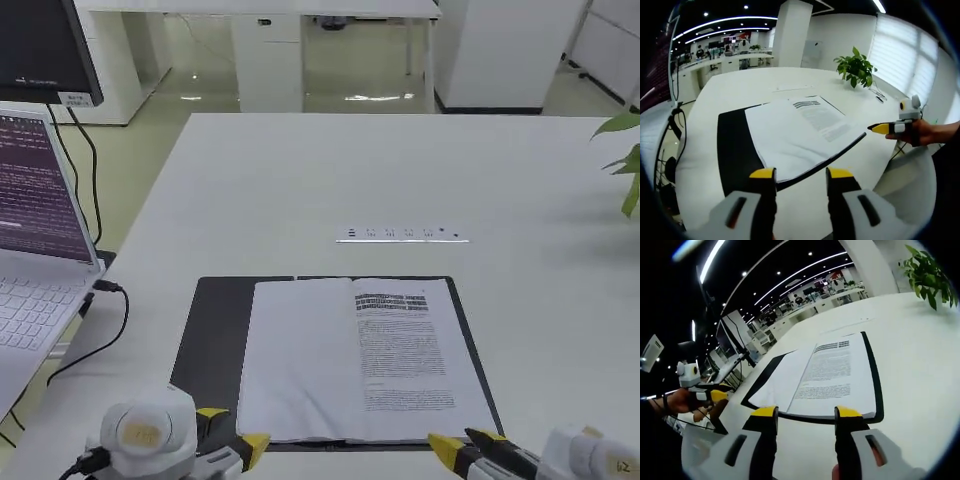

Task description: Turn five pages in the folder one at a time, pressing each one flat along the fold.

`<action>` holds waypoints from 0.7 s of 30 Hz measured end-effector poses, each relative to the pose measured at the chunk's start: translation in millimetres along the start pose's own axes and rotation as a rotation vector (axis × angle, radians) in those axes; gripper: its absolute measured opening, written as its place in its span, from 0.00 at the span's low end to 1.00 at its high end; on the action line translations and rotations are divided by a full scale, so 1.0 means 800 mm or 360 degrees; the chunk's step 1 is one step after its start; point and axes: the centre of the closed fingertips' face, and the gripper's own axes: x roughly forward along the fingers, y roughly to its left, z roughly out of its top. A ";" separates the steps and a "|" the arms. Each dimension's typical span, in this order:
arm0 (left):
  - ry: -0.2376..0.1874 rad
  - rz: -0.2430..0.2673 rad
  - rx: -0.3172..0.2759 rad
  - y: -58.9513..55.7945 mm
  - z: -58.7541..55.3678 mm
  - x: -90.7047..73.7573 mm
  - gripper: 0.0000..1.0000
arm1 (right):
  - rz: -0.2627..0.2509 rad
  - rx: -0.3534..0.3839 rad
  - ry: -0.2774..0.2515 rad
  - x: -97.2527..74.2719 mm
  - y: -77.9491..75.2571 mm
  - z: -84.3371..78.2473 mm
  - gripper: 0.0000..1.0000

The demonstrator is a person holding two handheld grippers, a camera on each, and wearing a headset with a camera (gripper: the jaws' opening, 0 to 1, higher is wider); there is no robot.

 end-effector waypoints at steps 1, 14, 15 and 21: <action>-0.0020 0.0000 0.0006 -0.003 0.004 -0.003 0.42 | -0.0001 -0.0006 -0.0016 -0.004 0.001 0.005 0.45; -0.0128 0.0031 0.0038 -0.005 0.047 -0.034 0.63 | 0.0002 -0.0094 -0.0060 -0.025 0.013 0.026 0.58; -0.0137 0.0027 0.0030 -0.005 0.049 -0.034 0.63 | 0.0004 -0.0124 -0.0047 -0.024 0.015 0.025 0.59; -0.0113 0.0025 0.0071 -0.009 0.052 -0.033 0.68 | 0.0034 -0.0196 -0.0039 -0.025 0.029 0.032 0.64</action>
